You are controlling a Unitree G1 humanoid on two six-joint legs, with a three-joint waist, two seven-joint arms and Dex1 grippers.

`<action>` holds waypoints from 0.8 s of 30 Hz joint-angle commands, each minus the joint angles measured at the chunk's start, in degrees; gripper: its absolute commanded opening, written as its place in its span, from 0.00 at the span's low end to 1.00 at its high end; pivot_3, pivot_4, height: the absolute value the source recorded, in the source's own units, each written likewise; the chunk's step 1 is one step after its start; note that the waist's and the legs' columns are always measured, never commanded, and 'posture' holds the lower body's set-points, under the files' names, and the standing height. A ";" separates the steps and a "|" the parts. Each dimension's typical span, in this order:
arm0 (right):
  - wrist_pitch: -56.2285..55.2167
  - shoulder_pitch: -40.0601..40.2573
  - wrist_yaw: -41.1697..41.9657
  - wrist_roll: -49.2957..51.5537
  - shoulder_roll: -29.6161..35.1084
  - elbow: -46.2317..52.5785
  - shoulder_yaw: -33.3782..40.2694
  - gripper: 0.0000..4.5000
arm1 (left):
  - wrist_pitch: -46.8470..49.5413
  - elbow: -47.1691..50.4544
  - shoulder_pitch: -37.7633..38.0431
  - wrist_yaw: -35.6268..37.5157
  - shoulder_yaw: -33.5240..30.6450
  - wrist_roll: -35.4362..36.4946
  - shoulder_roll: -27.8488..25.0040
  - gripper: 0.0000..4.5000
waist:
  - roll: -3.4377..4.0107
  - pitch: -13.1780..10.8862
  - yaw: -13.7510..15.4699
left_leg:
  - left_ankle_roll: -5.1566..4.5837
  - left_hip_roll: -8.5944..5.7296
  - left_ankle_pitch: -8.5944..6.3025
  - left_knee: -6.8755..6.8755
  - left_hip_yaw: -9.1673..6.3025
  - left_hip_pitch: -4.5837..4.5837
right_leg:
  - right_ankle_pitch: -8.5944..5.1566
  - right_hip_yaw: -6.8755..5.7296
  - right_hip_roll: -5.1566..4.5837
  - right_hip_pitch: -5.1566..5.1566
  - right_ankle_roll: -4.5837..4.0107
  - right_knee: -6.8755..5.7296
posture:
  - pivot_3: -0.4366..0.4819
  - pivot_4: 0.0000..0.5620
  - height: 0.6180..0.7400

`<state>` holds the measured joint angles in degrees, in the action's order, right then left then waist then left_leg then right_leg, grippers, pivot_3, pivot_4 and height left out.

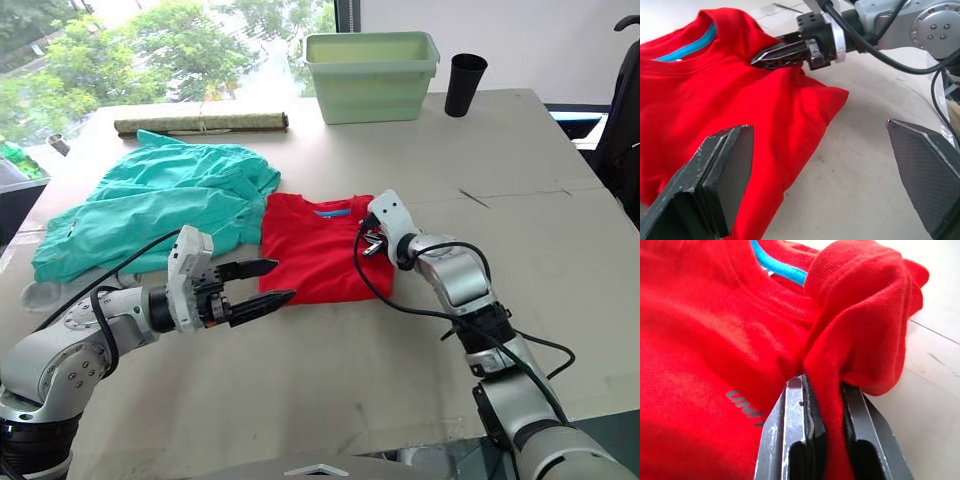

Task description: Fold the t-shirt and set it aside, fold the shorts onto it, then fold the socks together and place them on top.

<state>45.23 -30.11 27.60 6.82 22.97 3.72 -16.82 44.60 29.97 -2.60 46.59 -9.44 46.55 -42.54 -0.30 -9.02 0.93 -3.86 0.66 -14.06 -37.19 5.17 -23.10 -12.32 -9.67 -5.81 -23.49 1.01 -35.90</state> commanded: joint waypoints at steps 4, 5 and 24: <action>2.06 12.15 3.72 -3.95 22.62 9.94 10.15 0.01 | -0.76 5.10 -1.27 -0.13 4.37 1.36 2.45 1.00 | 0.13 0.03 1.71 | -0.44 -0.37 -0.26 -0.29 -0.07 -0.46 | 0.03 -0.10 -0.34 -0.09 0.05 0.24 | 0.48 0.27 0.89; 1.35 13.11 4.86 -4.06 25.21 9.68 11.10 0.01 | -0.80 5.22 -1.55 -0.17 5.11 1.30 2.88 1.00 | 0.13 0.02 1.67 | -0.46 -0.39 -0.27 -0.33 -0.07 -0.53 | 0.08 -0.10 -0.34 -0.08 0.13 0.25 | 0.48 0.27 0.89; -43.41 5.60 21.78 -11.76 43.17 -31.83 12.44 0.01 | -5.16 2.39 -6.52 3.15 12.31 -2.49 6.84 1.00 | 0.19 -0.16 1.27 | -0.68 -0.22 -0.03 -0.37 -0.05 -0.47 | 0.08 -0.14 -0.10 -0.06 0.15 0.18 | 0.48 0.27 0.89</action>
<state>5.29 -23.14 48.42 -4.24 64.69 -25.54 -5.80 40.76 31.09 -8.94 49.05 2.94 43.98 -35.83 -0.11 -9.18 2.20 -4.54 0.44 -14.10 -37.56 5.11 -23.58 -12.24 -9.82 -5.91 -23.55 1.17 -35.72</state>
